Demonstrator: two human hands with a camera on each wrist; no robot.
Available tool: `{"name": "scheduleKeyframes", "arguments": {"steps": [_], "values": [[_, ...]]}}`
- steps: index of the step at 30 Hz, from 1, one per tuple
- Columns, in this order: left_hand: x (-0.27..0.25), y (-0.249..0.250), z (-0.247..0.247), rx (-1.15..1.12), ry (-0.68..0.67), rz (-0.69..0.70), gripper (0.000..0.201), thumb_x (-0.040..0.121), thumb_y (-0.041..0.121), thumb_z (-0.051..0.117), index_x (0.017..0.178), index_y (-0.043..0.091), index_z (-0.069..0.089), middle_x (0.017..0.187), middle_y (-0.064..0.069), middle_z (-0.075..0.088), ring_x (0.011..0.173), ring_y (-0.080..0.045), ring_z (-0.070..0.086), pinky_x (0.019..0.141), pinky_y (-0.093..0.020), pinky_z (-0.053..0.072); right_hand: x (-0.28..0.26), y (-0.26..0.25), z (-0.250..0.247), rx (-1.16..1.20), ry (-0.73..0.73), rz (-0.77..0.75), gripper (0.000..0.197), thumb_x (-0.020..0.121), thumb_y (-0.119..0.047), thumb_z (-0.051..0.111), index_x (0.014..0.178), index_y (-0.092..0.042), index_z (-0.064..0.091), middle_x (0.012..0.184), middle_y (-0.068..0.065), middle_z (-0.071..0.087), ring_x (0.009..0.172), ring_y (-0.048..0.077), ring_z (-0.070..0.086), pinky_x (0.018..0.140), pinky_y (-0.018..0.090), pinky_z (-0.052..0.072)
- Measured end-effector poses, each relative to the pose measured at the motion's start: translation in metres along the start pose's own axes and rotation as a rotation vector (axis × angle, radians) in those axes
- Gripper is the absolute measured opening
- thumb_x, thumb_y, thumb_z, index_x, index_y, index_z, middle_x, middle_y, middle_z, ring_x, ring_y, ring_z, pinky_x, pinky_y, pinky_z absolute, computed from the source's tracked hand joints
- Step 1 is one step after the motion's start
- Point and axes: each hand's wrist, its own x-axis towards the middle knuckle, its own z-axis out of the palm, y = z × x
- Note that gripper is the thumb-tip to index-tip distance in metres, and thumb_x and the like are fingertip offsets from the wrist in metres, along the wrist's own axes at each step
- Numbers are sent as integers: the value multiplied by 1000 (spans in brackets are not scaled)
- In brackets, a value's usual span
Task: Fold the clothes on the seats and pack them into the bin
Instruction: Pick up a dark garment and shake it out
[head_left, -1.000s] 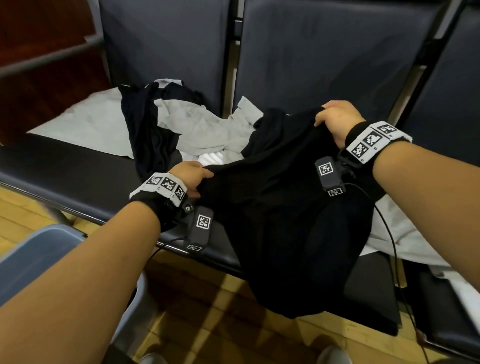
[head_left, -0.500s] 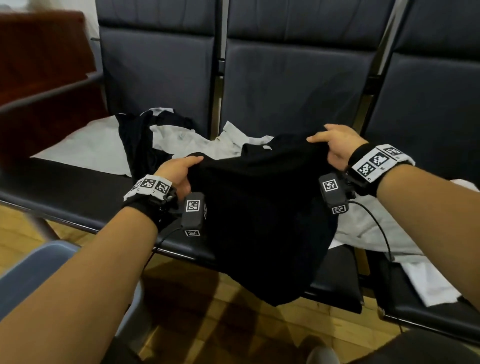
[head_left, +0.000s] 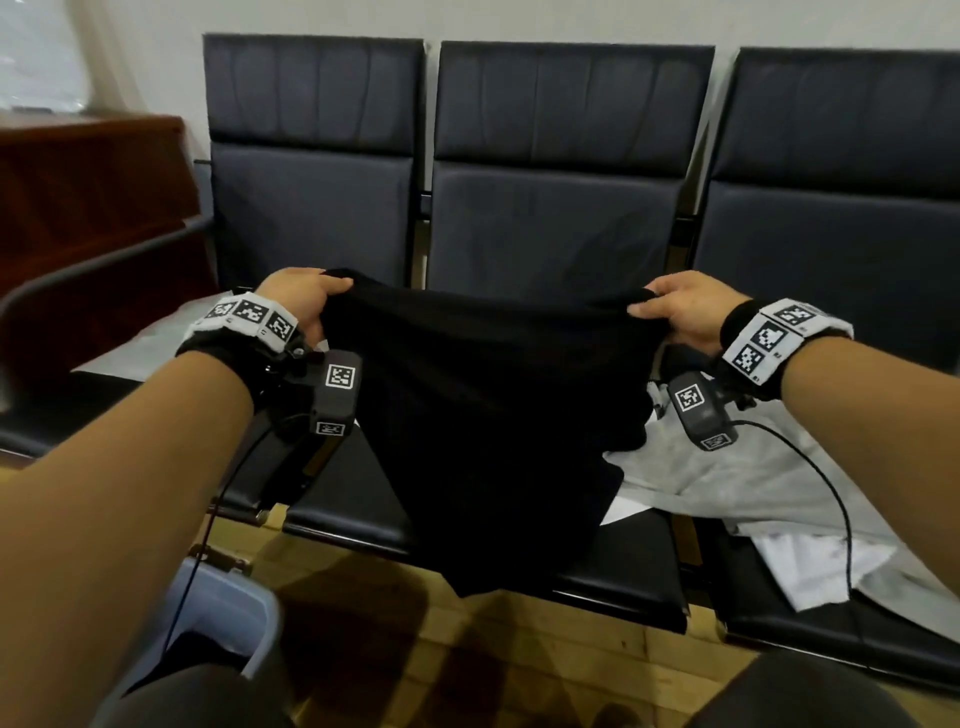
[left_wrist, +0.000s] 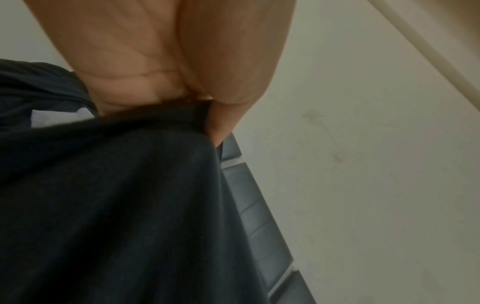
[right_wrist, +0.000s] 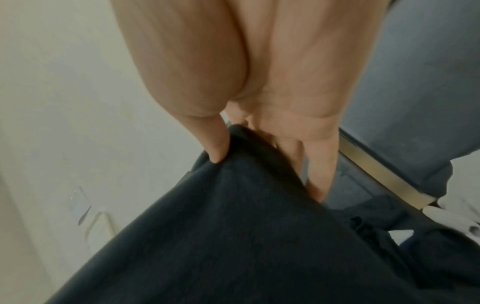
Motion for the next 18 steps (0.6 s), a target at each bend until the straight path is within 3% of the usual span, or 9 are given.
{"name": "scheduleKeyframes", "arguments": {"steps": [1, 3, 6, 7, 9, 13, 15, 16, 18], "values": [[-3, -3, 1, 11, -5, 10, 14, 95, 5, 49, 104, 3, 60, 106, -19, 62, 87, -28, 66, 78, -42, 57, -5, 1, 3, 48, -13, 5, 6, 91, -19, 65, 93, -15, 61, 100, 10, 67, 101, 33, 66, 84, 48, 55], [-9, -8, 6, 8, -5, 33, 12, 93, 2, 51, 97, 4, 62, 103, -19, 65, 90, -30, 67, 79, -41, 57, -12, 5, 13, 76, 1, 14, 11, 99, -25, 54, 101, -15, 59, 102, 9, 66, 93, 28, 67, 77, 45, 56], [-21, -21, 22, 1, -17, 71, 13, 91, -1, 53, 98, 1, 64, 106, -25, 66, 98, -36, 66, 90, -44, 54, -17, 10, 30, 3, 39, -47, 37, 89, -43, 65, 108, -12, 64, 107, 10, 70, 99, 28, 68, 92, 47, 54], [-25, -24, 30, 38, 2, 95, 14, 90, -1, 54, 100, 2, 64, 105, -24, 65, 101, -37, 65, 91, -43, 53, -17, 12, 36, 7, 25, -44, 37, 86, -43, 68, 104, -11, 66, 104, 11, 71, 98, 29, 68, 93, 46, 54], [-34, -35, 45, 153, 10, 140, 17, 87, 2, 56, 98, 13, 64, 92, -15, 63, 93, -31, 63, 86, -40, 52, -25, 10, 56, 41, -47, -64, 16, 89, -27, 69, 89, -11, 67, 90, 11, 71, 91, 29, 68, 88, 40, 55], [-57, -66, 77, 207, -246, 112, 22, 90, 13, 60, 111, 17, 64, 89, -6, 62, 79, -15, 61, 77, -29, 52, -40, 12, 100, 78, -199, -122, 4, 89, -10, 68, 86, -12, 70, 85, 7, 71, 83, 20, 67, 81, 32, 55], [-60, -83, 85, 251, -393, 110, 35, 86, 35, 65, 117, 18, 64, 103, -1, 69, 96, -12, 65, 88, -25, 50, -43, 18, 114, 100, -263, -145, 4, 89, -10, 67, 91, -10, 71, 86, 7, 71, 84, 18, 67, 83, 30, 54], [-60, -89, 88, 353, -450, 145, 42, 80, 46, 66, 116, 24, 65, 108, 3, 70, 103, -10, 65, 93, -25, 49, -45, 20, 119, 120, -278, -142, 7, 90, -11, 67, 94, -7, 71, 88, 9, 70, 85, 20, 66, 85, 33, 53], [-56, -101, 86, 585, -483, 232, 32, 77, 56, 65, 101, 35, 69, 98, 12, 71, 95, -6, 66, 90, -26, 49, -47, 27, 125, 176, -301, -123, 17, 90, -12, 66, 101, 2, 68, 92, 17, 68, 89, 28, 65, 90, 42, 52]]}}
